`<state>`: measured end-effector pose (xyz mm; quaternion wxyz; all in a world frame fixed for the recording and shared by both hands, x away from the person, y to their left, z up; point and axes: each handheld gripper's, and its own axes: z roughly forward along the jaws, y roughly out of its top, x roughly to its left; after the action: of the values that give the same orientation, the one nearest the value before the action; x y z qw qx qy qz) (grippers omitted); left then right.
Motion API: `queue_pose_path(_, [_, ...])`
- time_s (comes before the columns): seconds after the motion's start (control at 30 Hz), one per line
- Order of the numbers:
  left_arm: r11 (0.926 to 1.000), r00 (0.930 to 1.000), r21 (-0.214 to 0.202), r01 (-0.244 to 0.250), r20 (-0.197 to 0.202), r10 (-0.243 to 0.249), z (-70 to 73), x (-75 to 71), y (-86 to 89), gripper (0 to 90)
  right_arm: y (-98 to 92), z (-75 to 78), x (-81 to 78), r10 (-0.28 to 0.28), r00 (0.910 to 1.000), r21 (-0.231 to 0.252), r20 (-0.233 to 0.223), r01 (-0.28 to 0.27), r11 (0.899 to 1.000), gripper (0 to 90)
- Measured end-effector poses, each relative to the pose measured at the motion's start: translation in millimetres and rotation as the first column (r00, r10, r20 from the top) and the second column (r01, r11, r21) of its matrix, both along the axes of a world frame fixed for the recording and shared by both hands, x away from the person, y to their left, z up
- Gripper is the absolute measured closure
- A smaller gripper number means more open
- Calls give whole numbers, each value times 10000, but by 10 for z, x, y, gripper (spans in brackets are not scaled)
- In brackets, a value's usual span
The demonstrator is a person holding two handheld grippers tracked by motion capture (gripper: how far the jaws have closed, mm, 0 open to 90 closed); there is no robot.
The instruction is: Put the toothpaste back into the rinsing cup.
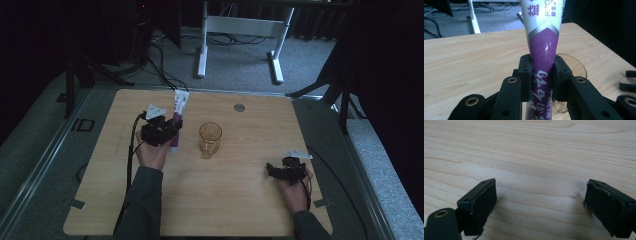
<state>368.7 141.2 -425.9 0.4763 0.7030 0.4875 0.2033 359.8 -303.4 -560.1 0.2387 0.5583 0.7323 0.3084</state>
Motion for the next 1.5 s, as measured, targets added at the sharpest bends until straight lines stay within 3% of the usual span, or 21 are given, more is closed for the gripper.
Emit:
queue_pose_path(0.13, [10000, 10000, 44, 29, 75, -29, 23, 26, -34, 728, 0, 1, 0, 0, 10000, -2, -7, 0, 10000, 107])
queue_pose_path(0.4, [9994, 9996, -347, -53, 266, 62, 46, 59, -71, 728, 0, 0, 0, 4, 10000, -3, -1, -4, 10000, 107])
queue_pose_path(0.83, [9980, 9978, -614, -156, 626, 195, 83, 71, -139, 728, 1, 1, 2, 19, 10000, 4, -13, -19, 10000, 107])
queue_pose_path(1.5, [9896, 9957, -1419, -236, 855, 360, 147, 95, -138, 727, 2, 1, 2, 13, 10000, 11, -19, -13, 10000, 107])
